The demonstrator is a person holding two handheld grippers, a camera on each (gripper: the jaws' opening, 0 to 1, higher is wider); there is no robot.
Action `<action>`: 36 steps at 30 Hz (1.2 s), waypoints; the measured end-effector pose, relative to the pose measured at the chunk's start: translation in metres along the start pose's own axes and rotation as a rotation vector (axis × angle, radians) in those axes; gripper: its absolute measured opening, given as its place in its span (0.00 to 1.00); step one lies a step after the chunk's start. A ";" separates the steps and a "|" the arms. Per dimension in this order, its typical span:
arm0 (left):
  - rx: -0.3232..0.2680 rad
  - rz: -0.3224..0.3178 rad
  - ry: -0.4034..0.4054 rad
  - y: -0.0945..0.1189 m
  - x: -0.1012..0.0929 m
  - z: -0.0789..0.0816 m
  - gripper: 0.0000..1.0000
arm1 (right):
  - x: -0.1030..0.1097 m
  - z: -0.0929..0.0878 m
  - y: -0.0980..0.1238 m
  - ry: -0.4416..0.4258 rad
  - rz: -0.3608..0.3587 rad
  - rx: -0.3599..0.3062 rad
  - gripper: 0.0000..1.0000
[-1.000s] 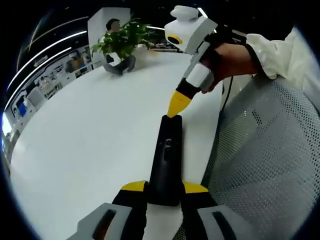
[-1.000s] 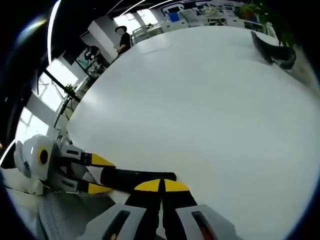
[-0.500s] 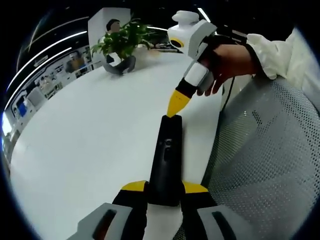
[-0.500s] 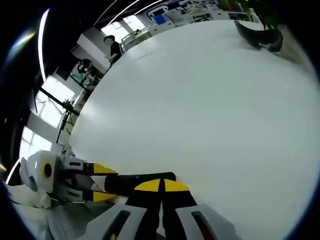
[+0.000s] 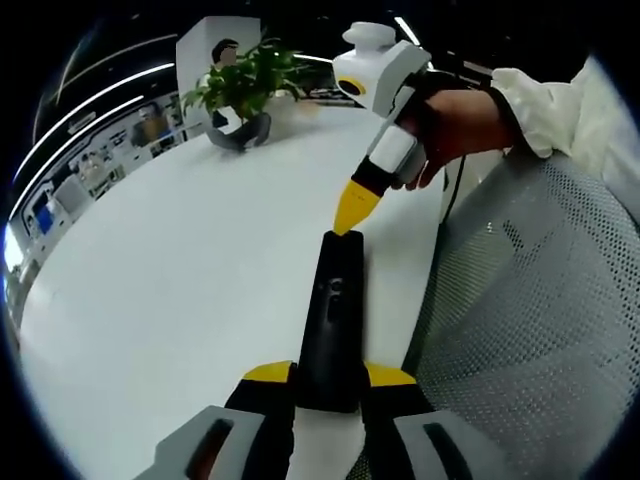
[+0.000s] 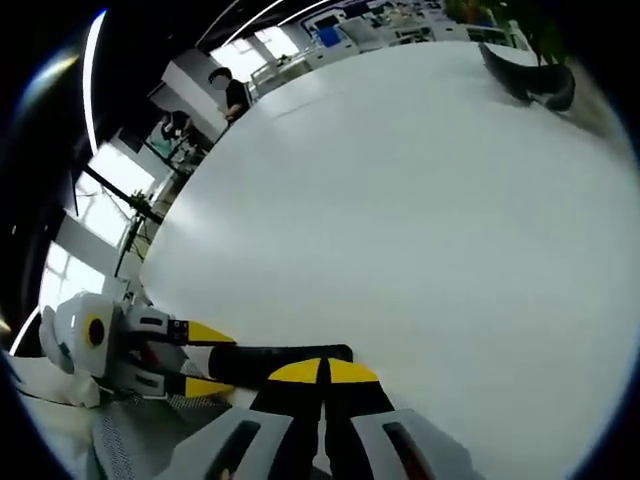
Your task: Press the specified remote control buttons in sequence, fully releasing each button before pressing the next.
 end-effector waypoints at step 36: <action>-0.010 -0.006 -0.011 0.000 -0.004 0.001 0.24 | 0.009 -0.003 -0.004 0.058 -0.007 0.012 0.00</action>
Point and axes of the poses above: the point that each gripper's makers call its tool centre point, and the gripper's own axes: y roughly backward along the fingers, x roughly to its left, z roughly out of its top, the point moved 8 cm from there along y, roughly backward along the fingers, and after that the axes turned 1 degree about -x, right-handed, at the moved point
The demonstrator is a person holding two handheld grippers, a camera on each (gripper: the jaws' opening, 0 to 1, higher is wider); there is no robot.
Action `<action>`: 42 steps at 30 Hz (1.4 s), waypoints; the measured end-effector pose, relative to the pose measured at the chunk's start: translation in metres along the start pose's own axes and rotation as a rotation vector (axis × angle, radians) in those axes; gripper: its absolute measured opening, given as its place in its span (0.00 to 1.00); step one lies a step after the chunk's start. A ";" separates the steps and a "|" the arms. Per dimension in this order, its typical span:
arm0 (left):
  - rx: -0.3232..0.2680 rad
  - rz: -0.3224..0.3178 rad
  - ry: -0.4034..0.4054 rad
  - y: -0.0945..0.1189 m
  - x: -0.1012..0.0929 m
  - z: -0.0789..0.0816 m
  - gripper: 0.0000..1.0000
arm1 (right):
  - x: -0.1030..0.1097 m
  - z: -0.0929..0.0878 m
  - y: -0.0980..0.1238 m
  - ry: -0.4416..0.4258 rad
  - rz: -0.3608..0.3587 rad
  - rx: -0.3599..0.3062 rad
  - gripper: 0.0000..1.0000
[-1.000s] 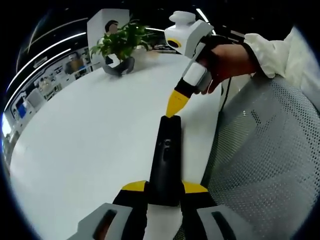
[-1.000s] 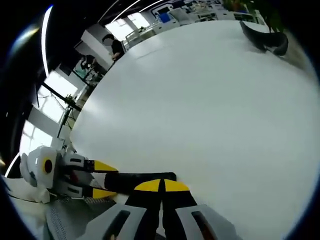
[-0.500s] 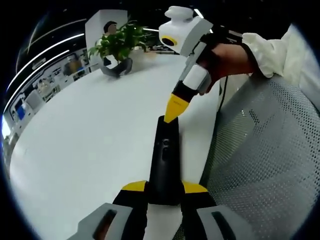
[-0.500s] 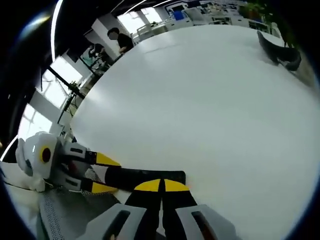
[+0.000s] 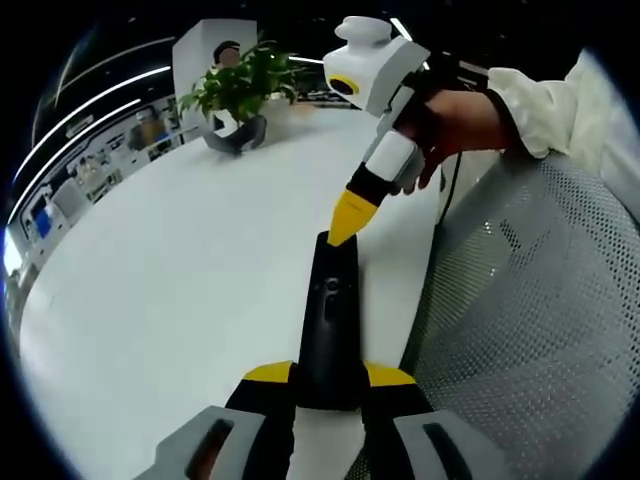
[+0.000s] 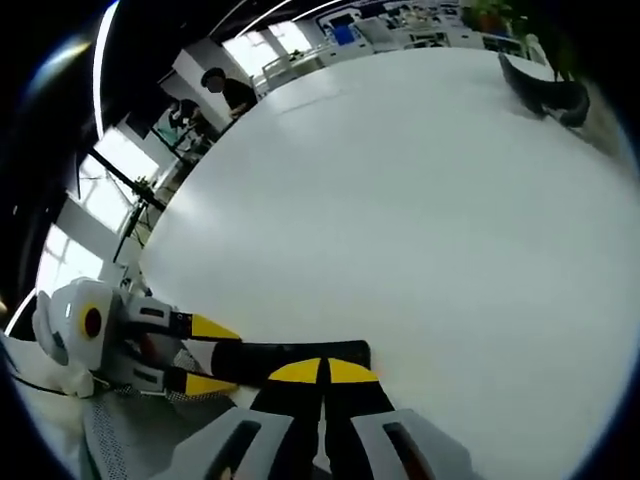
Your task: Press the specified remote control buttons in sequence, fully releasing each button before pressing the next.
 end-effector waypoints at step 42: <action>-0.009 -0.011 -0.006 -0.001 0.001 0.000 0.24 | 0.006 0.001 -0.004 0.011 0.045 0.026 0.00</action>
Point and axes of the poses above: the point that each gripper's makers call its tool centre point, and the gripper's own axes: y roughly backward along the fingers, x roughly to its left, z roughly out of its top, the point moved 8 cm from there along y, roughly backward along the fingers, and after that the axes turned 1 degree about -x, right-handed, at the moved point
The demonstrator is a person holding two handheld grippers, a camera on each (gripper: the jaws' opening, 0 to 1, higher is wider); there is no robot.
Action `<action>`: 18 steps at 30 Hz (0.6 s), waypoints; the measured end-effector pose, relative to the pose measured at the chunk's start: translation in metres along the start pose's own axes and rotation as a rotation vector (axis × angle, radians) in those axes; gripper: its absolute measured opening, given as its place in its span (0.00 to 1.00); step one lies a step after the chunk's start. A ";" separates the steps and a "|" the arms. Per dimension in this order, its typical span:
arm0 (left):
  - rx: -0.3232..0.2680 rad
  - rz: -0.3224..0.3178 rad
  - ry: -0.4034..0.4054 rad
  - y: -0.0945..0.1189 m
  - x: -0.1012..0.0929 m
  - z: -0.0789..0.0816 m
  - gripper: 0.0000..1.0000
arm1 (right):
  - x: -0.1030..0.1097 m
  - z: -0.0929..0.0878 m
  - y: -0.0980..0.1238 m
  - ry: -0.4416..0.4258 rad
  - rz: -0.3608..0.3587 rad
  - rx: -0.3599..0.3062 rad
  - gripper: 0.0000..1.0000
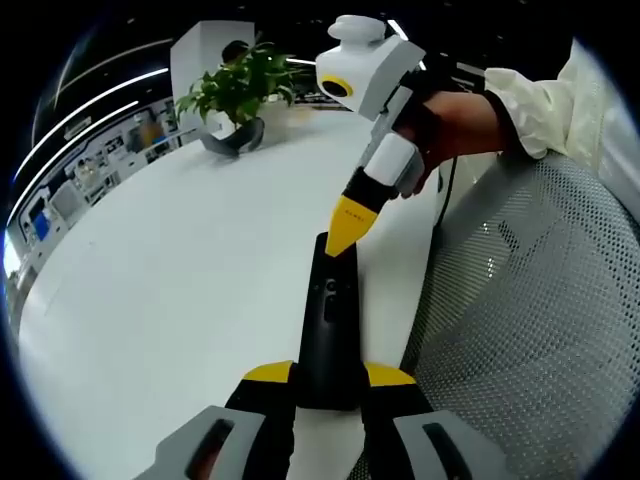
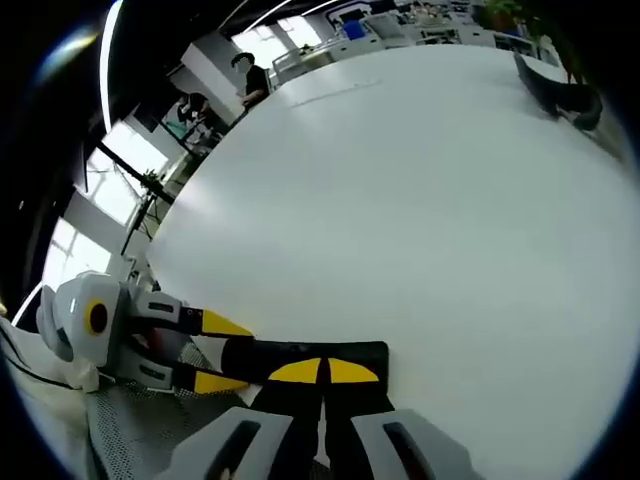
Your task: Press the specified remote control buttons in sequence, fully releasing each button before pressing the next.
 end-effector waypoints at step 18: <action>0.002 -0.002 -0.005 -0.001 0.000 0.000 0.24 | 0.003 -0.001 -0.001 0.054 -0.029 -0.005 0.00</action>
Point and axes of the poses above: the point that each gripper's makers call its tool centre point, and the gripper's own axes: y roughly backward along the fingers, x roughly to its left, z roughly out of its top, the point moved 8 cm from there along y, roughly backward along the fingers, and after that the axes turned 1 degree about -x, right-handed, at the moved point
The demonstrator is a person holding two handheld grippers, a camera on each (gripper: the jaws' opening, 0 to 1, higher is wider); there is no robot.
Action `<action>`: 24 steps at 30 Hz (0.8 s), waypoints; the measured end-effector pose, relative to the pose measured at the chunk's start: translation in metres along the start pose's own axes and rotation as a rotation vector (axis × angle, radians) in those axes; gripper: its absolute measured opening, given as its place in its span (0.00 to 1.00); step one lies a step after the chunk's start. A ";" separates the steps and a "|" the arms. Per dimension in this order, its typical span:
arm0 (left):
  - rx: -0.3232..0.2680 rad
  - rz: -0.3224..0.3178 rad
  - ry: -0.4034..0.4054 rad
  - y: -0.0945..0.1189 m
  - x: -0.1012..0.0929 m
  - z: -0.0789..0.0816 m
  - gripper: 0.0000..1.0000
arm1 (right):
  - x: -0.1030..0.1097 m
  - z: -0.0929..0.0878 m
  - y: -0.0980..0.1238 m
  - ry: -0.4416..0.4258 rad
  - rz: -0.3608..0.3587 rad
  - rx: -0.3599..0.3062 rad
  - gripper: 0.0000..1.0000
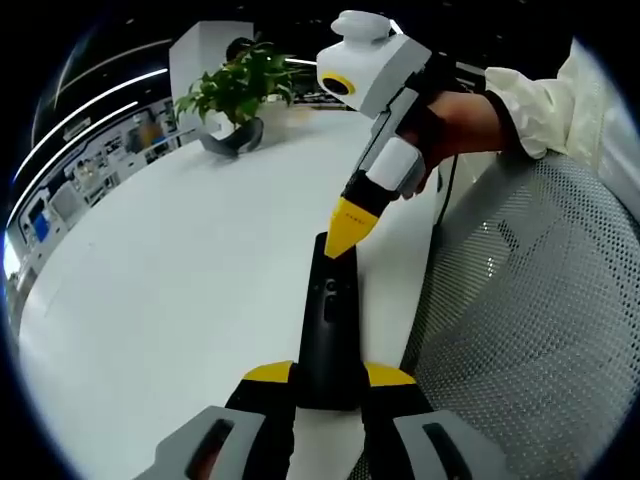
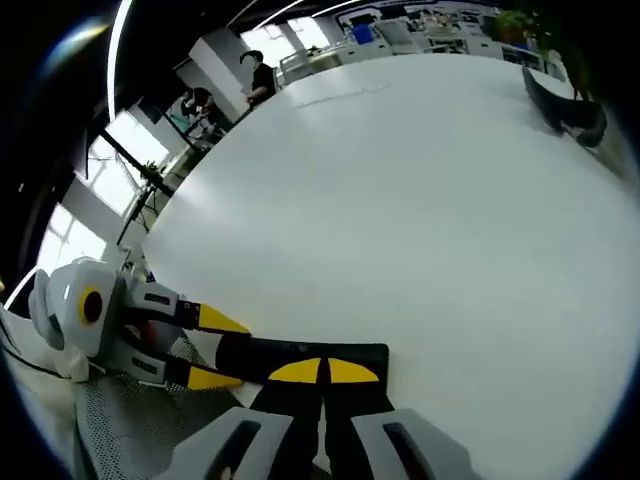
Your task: Press the specified remote control buttons in sequence, fully releasing each button before pressing the next.
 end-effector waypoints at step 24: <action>0.005 -0.001 -0.020 0.000 -0.001 0.000 0.24 | 0.000 0.000 0.000 -0.018 0.005 0.008 0.00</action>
Point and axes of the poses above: the point that each gripper's makers call its tool centre point, and the gripper's own axes: y roughly backward along the fingers, x roughly to its left, z roughly out of its top, the point moved 8 cm from there along y, roughly backward along the fingers, and after that the axes turned 1 degree about -x, right-handed, at the moved point
